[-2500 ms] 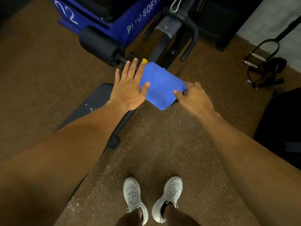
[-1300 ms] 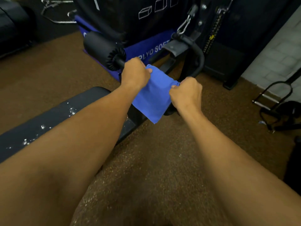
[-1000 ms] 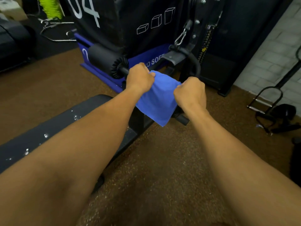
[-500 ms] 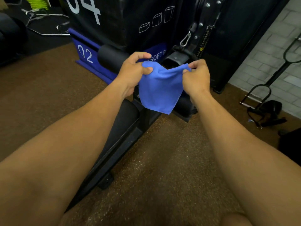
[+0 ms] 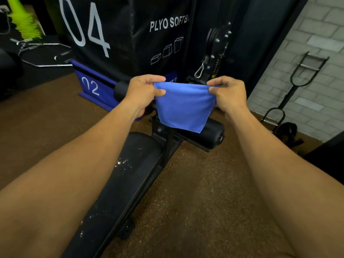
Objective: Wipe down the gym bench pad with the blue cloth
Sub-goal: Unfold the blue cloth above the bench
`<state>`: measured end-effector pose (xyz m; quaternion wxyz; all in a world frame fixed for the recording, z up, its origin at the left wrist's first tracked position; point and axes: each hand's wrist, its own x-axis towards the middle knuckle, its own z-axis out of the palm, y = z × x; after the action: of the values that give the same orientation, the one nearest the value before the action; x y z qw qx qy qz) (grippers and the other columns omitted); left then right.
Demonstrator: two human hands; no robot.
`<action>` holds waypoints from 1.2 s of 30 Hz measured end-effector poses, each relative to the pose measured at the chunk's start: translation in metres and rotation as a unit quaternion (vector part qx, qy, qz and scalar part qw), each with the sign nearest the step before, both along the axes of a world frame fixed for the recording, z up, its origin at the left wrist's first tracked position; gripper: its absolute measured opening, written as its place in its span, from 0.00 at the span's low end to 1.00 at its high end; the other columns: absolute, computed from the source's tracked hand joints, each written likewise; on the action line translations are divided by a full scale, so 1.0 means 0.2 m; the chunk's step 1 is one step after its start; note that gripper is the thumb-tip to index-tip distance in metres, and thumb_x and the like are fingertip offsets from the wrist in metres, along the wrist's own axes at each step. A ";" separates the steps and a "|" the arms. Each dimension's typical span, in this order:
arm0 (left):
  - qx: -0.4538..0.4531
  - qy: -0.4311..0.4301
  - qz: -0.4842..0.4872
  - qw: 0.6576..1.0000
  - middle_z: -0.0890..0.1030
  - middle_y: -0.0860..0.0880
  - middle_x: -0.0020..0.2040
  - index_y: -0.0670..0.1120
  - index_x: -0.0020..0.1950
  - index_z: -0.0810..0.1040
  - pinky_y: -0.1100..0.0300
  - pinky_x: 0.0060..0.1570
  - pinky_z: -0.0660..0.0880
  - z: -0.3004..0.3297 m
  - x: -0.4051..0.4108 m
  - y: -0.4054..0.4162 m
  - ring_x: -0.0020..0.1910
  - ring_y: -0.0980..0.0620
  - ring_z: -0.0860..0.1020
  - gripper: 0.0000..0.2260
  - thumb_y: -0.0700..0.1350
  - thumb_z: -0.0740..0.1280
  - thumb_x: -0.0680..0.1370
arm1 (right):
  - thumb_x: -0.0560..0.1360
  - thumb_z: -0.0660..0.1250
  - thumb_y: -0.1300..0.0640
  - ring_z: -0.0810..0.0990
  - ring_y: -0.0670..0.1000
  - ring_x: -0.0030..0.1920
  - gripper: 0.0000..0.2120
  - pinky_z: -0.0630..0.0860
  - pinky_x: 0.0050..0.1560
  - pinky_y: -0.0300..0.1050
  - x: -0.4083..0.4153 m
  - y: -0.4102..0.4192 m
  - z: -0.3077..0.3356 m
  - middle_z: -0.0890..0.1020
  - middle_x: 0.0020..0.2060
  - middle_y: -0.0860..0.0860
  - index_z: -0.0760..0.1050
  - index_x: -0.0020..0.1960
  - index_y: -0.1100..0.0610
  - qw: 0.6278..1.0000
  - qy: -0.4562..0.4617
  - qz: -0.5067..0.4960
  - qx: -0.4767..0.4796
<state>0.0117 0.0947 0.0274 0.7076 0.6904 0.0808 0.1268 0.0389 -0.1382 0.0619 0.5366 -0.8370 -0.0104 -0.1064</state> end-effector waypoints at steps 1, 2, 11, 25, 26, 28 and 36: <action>0.014 -0.011 -0.001 1.000 0.85 0.48 0.49 0.51 0.49 0.84 0.61 0.48 0.80 0.04 0.00 0.01 0.51 0.50 0.84 0.18 0.28 0.74 0.70 | 0.74 0.70 0.62 0.81 0.49 0.44 0.11 0.80 0.42 0.46 -0.01 0.00 0.05 0.84 0.40 0.47 0.83 0.39 0.47 1.000 -0.010 0.003 -0.004; 0.032 -0.023 -0.003 0.999 0.85 0.48 0.50 0.50 0.51 0.84 0.62 0.49 0.80 0.09 0.00 0.01 0.52 0.50 0.84 0.18 0.28 0.74 0.70 | 0.74 0.70 0.62 0.81 0.49 0.45 0.11 0.80 0.43 0.46 -0.01 0.00 0.09 0.84 0.41 0.47 0.82 0.40 0.47 1.000 -0.020 0.007 -0.011; 0.313 -0.054 0.038 0.948 0.84 0.47 0.52 0.42 0.59 0.84 0.57 0.53 0.79 0.35 -0.05 0.05 0.53 0.50 0.81 0.17 0.34 0.77 0.71 | 0.76 0.70 0.62 0.79 0.51 0.51 0.10 0.75 0.46 0.43 -0.05 0.03 0.36 0.81 0.51 0.53 0.82 0.57 0.58 0.991 -0.007 0.092 -0.101; 0.454 0.009 0.142 0.880 0.84 0.46 0.48 0.43 0.53 0.86 0.58 0.48 0.76 0.37 -0.26 0.20 0.48 0.50 0.81 0.08 0.43 0.75 0.75 | 0.73 0.71 0.62 0.79 0.52 0.49 0.09 0.73 0.43 0.45 0.09 0.21 0.33 0.81 0.50 0.52 0.82 0.51 0.53 0.947 -0.054 0.196 -0.248; 0.455 0.023 0.150 0.877 0.85 0.46 0.47 0.43 0.53 0.86 0.58 0.47 0.75 0.36 -0.28 0.20 0.47 0.51 0.81 0.08 0.44 0.75 0.75 | 0.73 0.72 0.61 0.79 0.52 0.48 0.08 0.73 0.43 0.45 0.09 0.22 0.32 0.81 0.49 0.52 0.82 0.51 0.54 0.944 -0.063 0.205 -0.250; 0.464 0.050 0.157 0.870 0.85 0.46 0.46 0.43 0.52 0.86 0.59 0.45 0.72 0.34 -0.34 0.19 0.45 0.52 0.80 0.08 0.44 0.74 0.76 | 0.73 0.72 0.61 0.80 0.53 0.47 0.08 0.78 0.44 0.48 0.10 0.24 0.28 0.80 0.46 0.51 0.81 0.52 0.54 0.942 -0.063 0.221 -0.243; 0.481 0.110 0.208 0.844 0.85 0.44 0.47 0.42 0.51 0.86 0.58 0.45 0.75 0.27 -0.66 0.16 0.45 0.49 0.81 0.08 0.42 0.75 0.74 | 0.72 0.72 0.62 0.82 0.54 0.38 0.04 0.80 0.40 0.48 0.04 0.35 0.10 0.82 0.39 0.53 0.81 0.45 0.54 0.928 -0.065 0.293 -0.223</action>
<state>-0.1200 0.1276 0.0807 0.2300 0.9207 0.2284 0.2176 0.0462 -0.0674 0.0814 0.3419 -0.8859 -0.3135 0.0070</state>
